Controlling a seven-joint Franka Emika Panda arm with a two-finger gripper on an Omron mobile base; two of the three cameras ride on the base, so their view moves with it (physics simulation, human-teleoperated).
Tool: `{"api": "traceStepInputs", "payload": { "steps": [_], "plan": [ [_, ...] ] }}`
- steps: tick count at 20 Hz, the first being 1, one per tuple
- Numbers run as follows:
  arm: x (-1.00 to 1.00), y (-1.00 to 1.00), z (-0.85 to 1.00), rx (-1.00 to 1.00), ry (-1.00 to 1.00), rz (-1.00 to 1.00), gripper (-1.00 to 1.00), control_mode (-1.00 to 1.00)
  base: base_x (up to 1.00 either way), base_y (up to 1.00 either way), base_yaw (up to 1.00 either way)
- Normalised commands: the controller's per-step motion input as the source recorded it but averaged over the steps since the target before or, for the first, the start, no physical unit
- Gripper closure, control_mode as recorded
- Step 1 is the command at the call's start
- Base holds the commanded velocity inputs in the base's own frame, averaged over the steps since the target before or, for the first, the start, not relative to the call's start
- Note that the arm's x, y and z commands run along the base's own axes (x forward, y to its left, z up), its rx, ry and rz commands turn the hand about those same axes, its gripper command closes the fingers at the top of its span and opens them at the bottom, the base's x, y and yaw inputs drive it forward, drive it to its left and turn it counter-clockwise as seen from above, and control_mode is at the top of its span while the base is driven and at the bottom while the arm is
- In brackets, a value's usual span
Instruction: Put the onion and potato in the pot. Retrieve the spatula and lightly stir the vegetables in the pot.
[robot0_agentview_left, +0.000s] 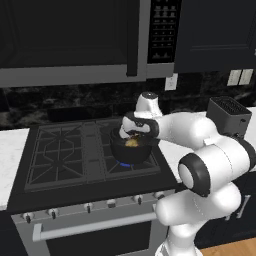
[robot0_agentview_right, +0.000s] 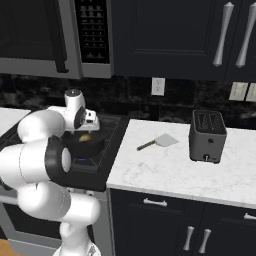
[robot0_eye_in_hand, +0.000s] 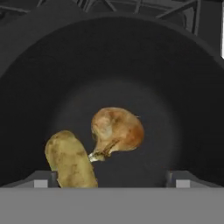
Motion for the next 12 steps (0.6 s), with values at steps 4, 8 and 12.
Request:
{"api": "traceStepInputs", "payload": {
  "steps": [4, 8, 12],
  "plan": [
    [0.00, -0.68, 0.52, 0.12, 0.00, -0.08, -1.00, -1.00, 0.00, 0.00, 0.00],
    [0.03, -1.00, 0.09, 0.05, 0.11, -0.27, -1.00, -1.00, 0.00, 0.00, 0.00],
    [0.41, -1.00, -0.03, 0.02, 0.17, -0.31, -1.00, -1.00, 0.00, 0.00, 0.00]
  ]
}}
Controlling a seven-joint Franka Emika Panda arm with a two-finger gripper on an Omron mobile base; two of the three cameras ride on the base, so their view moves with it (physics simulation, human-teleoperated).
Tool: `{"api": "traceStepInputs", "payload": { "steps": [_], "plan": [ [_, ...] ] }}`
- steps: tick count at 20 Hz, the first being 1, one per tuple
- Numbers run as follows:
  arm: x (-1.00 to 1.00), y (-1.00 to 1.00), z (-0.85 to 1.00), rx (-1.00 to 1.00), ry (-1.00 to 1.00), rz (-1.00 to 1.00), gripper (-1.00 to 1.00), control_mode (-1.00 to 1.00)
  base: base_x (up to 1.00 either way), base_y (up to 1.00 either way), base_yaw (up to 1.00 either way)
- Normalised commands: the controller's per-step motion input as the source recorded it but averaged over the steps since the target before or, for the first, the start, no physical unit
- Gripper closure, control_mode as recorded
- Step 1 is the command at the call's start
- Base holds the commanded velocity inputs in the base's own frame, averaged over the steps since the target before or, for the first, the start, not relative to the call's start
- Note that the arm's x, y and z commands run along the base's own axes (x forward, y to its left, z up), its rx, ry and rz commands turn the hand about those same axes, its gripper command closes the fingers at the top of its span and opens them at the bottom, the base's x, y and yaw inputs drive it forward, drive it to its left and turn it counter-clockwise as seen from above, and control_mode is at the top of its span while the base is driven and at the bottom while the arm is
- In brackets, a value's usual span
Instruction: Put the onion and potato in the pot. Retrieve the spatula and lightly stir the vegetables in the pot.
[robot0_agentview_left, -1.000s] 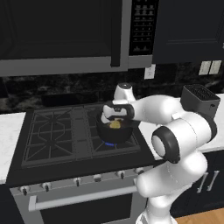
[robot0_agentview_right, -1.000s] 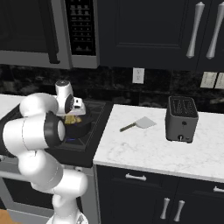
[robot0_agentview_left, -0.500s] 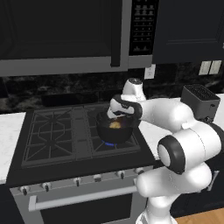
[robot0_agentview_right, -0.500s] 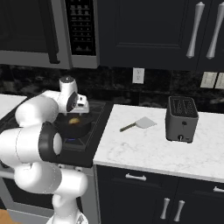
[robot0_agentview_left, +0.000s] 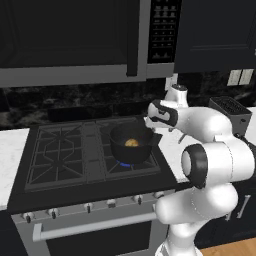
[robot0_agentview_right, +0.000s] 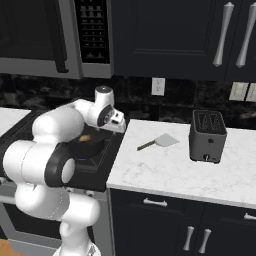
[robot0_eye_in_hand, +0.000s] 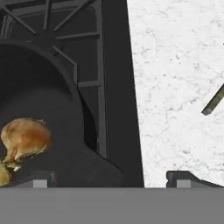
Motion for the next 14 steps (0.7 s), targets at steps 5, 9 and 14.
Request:
{"api": "traceStepInputs", "payload": {
  "steps": [5, 9, 14],
  "plan": [
    [0.47, -1.00, -0.24, 0.00, 0.14, -0.31, -1.00, -1.00, 0.00, 0.00, 0.00],
    [0.40, -1.00, -0.44, 0.00, 0.14, -0.27, -1.00, -1.00, 0.00, 0.00, 0.00],
    [0.24, -0.77, -0.66, -0.02, 0.09, -0.18, -1.00, -1.00, 0.00, 0.00, 0.00]
  ]
}}
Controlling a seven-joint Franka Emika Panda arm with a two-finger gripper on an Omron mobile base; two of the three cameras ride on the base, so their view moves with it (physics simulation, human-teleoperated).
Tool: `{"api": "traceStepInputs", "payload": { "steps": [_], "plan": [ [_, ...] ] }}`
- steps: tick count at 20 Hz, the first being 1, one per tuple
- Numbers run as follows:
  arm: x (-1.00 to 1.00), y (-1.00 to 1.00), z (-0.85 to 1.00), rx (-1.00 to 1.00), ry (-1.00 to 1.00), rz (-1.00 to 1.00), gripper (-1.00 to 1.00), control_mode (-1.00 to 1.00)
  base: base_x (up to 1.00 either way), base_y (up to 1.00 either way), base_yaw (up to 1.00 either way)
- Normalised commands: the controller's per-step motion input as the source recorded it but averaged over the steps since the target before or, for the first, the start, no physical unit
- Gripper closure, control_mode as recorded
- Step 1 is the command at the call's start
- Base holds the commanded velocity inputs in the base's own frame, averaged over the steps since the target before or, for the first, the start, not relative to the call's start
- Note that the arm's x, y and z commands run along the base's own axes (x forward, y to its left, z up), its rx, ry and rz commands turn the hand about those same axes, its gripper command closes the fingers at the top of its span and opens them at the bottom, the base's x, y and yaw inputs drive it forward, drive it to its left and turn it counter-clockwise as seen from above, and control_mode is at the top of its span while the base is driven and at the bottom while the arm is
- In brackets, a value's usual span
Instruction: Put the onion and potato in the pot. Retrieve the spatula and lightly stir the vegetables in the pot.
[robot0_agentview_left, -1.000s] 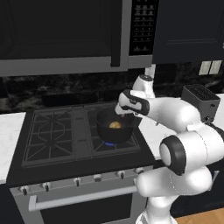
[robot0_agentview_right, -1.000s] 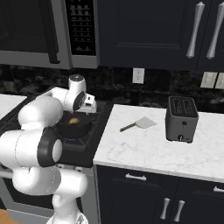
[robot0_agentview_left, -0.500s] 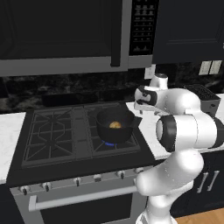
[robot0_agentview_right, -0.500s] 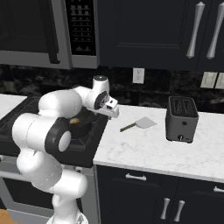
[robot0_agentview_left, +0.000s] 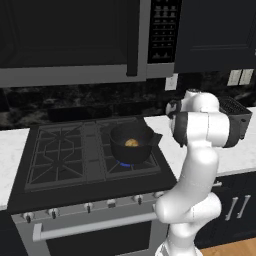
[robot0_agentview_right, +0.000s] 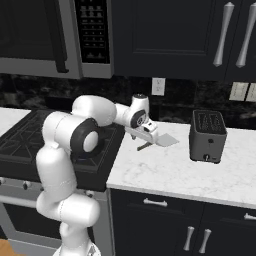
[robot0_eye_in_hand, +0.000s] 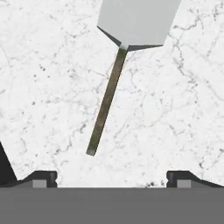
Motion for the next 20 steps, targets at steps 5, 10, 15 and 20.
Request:
{"api": "traceStepInputs", "payload": {
  "steps": [5, 10, 15, 20],
  "plan": [
    [0.27, -0.05, -0.30, -0.01, 0.05, -0.08, -1.00, -1.00, 0.00, 0.00, 0.00],
    [0.24, -0.01, -0.20, 0.00, 0.08, -0.05, -1.00, -1.00, 0.00, 0.00, 0.00],
    [0.14, 0.00, -0.29, 0.00, 0.05, -0.04, -1.00, -1.00, 0.00, 0.00, 0.00],
    [0.00, 0.00, -0.31, 0.00, 0.00, -0.02, -1.00, -1.00, 0.00, 0.00, 0.00]
  ]
}}
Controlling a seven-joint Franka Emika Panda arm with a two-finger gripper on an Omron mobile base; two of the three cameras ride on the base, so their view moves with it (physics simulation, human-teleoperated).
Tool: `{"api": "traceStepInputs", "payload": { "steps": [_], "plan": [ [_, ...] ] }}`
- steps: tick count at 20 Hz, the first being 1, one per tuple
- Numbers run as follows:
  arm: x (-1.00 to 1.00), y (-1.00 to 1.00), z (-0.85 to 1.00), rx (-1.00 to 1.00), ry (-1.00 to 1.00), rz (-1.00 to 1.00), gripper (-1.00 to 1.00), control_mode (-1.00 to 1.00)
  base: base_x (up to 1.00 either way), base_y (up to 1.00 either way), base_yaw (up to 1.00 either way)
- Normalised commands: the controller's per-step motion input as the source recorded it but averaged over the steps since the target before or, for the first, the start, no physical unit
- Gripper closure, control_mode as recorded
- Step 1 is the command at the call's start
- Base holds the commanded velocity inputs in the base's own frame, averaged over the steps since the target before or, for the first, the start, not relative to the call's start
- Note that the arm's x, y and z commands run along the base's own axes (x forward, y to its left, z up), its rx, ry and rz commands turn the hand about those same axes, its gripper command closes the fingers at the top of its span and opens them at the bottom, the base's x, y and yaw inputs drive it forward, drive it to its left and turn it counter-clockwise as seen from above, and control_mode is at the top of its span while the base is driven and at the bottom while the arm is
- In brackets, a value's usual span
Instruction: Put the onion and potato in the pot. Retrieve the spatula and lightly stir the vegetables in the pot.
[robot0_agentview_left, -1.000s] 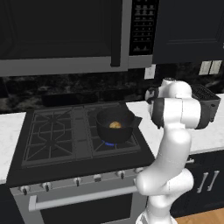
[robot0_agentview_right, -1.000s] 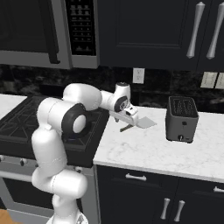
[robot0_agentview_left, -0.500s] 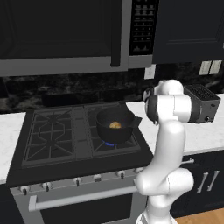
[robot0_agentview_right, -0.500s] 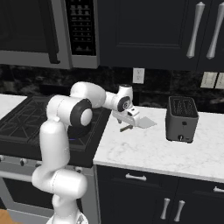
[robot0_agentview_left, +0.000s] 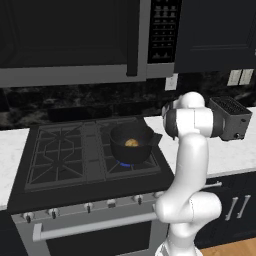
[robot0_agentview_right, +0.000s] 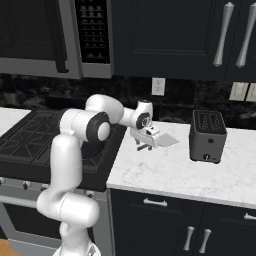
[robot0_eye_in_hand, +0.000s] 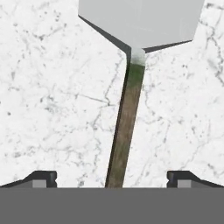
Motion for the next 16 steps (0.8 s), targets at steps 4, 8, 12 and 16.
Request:
{"api": "traceStepInputs", "payload": {
  "steps": [4, 8, 12, 16],
  "plan": [
    [-0.07, 0.03, -0.15, 0.00, 0.00, -0.01, -1.00, -1.00, 0.00, 0.00, 0.00],
    [0.00, 0.19, -0.16, 0.00, 0.00, -0.02, -1.00, -1.00, 0.00, 0.00, 0.00],
    [0.00, 0.30, -0.19, 0.00, 0.00, -0.04, 1.00, -1.00, 0.00, 0.00, 0.00],
    [0.06, 0.04, -0.19, 0.00, 0.00, -0.06, 1.00, -1.00, 0.00, 0.00, 0.00]
  ]
}}
